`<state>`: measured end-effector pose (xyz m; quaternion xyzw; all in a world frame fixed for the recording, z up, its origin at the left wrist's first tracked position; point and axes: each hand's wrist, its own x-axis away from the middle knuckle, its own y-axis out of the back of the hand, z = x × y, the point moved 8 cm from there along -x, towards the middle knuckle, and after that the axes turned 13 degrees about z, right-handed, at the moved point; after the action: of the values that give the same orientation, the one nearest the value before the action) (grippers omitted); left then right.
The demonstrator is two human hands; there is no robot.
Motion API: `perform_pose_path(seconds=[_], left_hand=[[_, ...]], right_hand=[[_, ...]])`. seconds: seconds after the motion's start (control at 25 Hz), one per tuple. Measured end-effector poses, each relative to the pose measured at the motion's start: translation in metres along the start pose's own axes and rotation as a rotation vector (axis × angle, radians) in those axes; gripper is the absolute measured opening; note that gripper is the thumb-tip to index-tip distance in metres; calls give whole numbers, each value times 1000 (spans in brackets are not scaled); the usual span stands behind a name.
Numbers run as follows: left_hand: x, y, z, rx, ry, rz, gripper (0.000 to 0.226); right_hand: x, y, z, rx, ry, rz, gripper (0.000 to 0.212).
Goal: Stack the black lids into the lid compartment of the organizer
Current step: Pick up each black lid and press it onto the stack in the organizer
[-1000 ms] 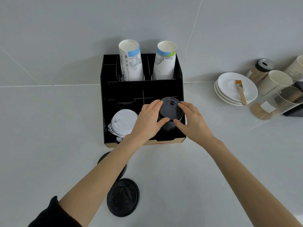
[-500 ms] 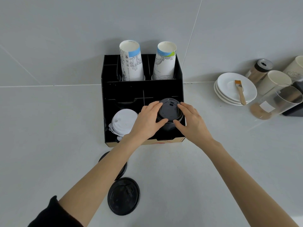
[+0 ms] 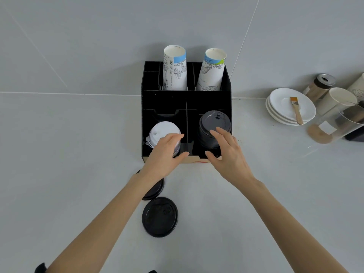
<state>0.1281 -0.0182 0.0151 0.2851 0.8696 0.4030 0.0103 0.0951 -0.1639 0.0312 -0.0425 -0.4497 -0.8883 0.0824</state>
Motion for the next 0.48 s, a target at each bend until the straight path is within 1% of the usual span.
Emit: perform_pose_path(seconds=[0.24,0.48], left_hand=[[55,-6,36,36,82,-39,53],[102,-28,71,88,191,9,58]], right_hand=[[27,-52,21,-14,55,123,55],[53,-112,30,18,48,328,58]])
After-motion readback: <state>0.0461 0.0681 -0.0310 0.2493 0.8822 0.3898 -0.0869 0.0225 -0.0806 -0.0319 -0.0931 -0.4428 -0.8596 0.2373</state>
